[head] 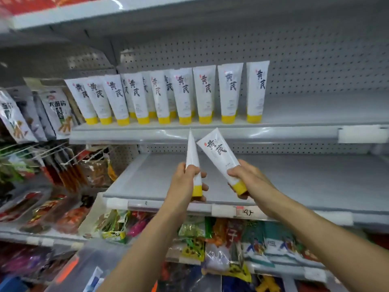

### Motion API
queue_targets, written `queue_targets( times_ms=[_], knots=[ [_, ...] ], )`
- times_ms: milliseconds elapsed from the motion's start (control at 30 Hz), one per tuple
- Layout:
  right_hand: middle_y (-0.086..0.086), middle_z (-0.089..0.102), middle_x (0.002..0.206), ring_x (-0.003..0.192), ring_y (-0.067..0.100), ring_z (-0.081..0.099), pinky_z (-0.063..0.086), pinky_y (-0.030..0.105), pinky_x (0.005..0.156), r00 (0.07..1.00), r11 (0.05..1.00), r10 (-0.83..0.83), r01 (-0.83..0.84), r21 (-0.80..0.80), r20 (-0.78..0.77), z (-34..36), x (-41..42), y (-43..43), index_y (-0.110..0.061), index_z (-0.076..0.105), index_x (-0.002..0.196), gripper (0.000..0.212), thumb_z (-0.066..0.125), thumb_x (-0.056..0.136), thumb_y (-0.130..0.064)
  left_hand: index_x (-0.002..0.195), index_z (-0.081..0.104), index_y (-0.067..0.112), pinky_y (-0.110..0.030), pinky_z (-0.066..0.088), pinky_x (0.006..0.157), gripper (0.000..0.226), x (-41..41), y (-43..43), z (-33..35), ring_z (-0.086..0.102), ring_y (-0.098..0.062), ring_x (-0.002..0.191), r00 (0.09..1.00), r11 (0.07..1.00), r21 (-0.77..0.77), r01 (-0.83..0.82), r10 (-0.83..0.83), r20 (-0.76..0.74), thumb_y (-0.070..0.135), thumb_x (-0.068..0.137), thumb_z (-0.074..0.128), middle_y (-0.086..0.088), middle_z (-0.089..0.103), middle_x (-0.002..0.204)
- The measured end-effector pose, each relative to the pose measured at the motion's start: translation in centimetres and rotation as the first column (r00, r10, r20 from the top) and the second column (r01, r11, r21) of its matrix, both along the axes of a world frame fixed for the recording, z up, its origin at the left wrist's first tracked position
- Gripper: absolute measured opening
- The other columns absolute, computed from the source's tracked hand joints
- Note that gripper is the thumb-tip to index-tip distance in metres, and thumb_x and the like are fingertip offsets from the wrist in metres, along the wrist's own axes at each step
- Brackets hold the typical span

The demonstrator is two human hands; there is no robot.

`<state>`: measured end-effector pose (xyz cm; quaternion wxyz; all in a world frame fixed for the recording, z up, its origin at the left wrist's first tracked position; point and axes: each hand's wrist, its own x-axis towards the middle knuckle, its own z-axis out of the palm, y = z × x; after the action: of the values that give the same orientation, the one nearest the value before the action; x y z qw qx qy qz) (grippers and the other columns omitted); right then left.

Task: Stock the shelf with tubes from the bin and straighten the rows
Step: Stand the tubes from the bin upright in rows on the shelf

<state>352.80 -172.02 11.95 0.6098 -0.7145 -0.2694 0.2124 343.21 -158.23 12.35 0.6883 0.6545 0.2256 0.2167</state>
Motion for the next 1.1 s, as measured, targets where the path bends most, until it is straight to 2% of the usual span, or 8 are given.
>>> queue_targets(
  times_ms=[133,233,400,500,600,667,833,1100],
  knots=[
    [-0.001,0.054,0.076,0.073,0.018,0.047,0.036,0.025,0.054,0.992,0.988,-0.121,0.117,0.101,0.043,2.4,0.9,-1.7,-0.027,0.062,0.096,0.013,0.054,0.086,-0.030,0.105,0.048,0.019,-0.032,0.047,0.049,0.011,1.7,-0.7,1.7,0.056,-0.020,0.064,0.997,0.997,0.062,0.036,-0.040,0.065,0.017,0.095,0.044,-0.012,0.060,0.099],
    [0.003,0.057,0.078,0.072,0.019,0.048,0.036,0.024,0.052,0.970,0.945,-0.240,0.222,0.239,0.047,4.7,2.4,-3.7,-0.026,0.060,0.089,0.024,0.048,0.070,-0.034,0.104,0.050,0.021,-0.032,0.047,0.048,0.011,2.7,-1.8,2.9,0.056,-0.020,0.065,0.991,0.996,0.070,0.057,-0.065,0.120,0.016,0.095,0.045,-0.013,0.059,0.101],
    [-0.004,0.059,0.083,0.068,0.013,0.051,0.040,0.028,0.059,0.893,0.875,-0.416,0.341,0.344,0.173,9.1,7.3,-6.5,-0.026,0.057,0.094,0.006,0.053,0.091,-0.022,0.108,0.049,0.024,-0.031,0.049,0.048,0.016,5.0,-3.9,4.7,0.056,-0.019,0.064,0.978,0.994,0.082,0.075,-0.089,0.187,0.015,0.096,0.045,-0.012,0.061,0.101],
    [-0.008,0.064,0.101,0.087,0.009,0.061,0.047,0.025,0.072,0.886,0.904,-0.384,0.304,0.300,0.260,11.2,10.9,-7.3,-0.019,0.054,0.117,0.027,0.061,0.092,-0.017,0.113,0.048,0.028,-0.033,0.052,0.052,0.021,6.5,-5.0,5.6,0.058,-0.018,0.068,0.978,0.992,0.090,0.089,-0.104,0.178,0.017,0.096,0.044,-0.013,0.062,0.108],
    [0.001,0.066,0.110,0.101,0.021,0.064,0.053,0.037,0.087,0.879,0.940,-0.336,0.289,0.183,0.337,11.7,14.6,-7.0,-0.018,0.053,0.120,0.036,0.067,0.088,-0.013,0.120,0.047,0.032,-0.032,0.053,0.055,0.029,7.8,-6.2,6.1,0.060,-0.019,0.073,0.980,0.989,0.121,0.085,-0.105,0.170,0.018,0.095,0.045,-0.011,0.060,0.112],
    [0.006,0.066,0.113,0.104,0.025,0.063,0.052,0.044,0.094,0.869,0.951,-0.309,0.293,0.101,0.386,11.7,16.6,-6.4,-0.016,0.053,0.121,0.040,0.069,0.085,-0.012,0.128,0.043,0.030,-0.031,0.053,0.056,0.036,8.6,-6.9,6.1,0.060,-0.019,0.073,0.980,0.989,0.130,0.071,-0.094,0.175,0.018,0.094,0.045,-0.010,0.061,0.111],
    [0.007,0.063,0.119,0.105,0.024,0.062,0.050,0.043,0.097,0.860,0.953,-0.260,0.301,-0.025,0.440,10.9,19.8,-4.8,-0.013,0.050,0.129,0.052,0.072,0.082,-0.009,0.134,0.039,0.028,-0.030,0.052,0.055,0.041,9.7,-8.1,6.1,0.060,-0.017,0.072,0.981,0.990,0.128,0.061,-0.083,0.177,0.018,0.095,0.046,-0.009,0.060,0.114],
    [0.008,0.063,0.124,0.110,0.025,0.062,0.049,0.047,0.099,0.858,0.954,-0.236,0.294,-0.059,0.456,10.5,22.8,-3.6,-0.011,0.049,0.130,0.054,0.073,0.081,-0.010,0.134,0.039,0.027,-0.028,0.054,0.056,0.041,10.4,-8.1,6.2,0.062,-0.016,0.074,0.986,0.990,0.138,0.019,-0.041,0.160,0.017,0.095,0.045,-0.010,0.060,0.117]
  ],
)
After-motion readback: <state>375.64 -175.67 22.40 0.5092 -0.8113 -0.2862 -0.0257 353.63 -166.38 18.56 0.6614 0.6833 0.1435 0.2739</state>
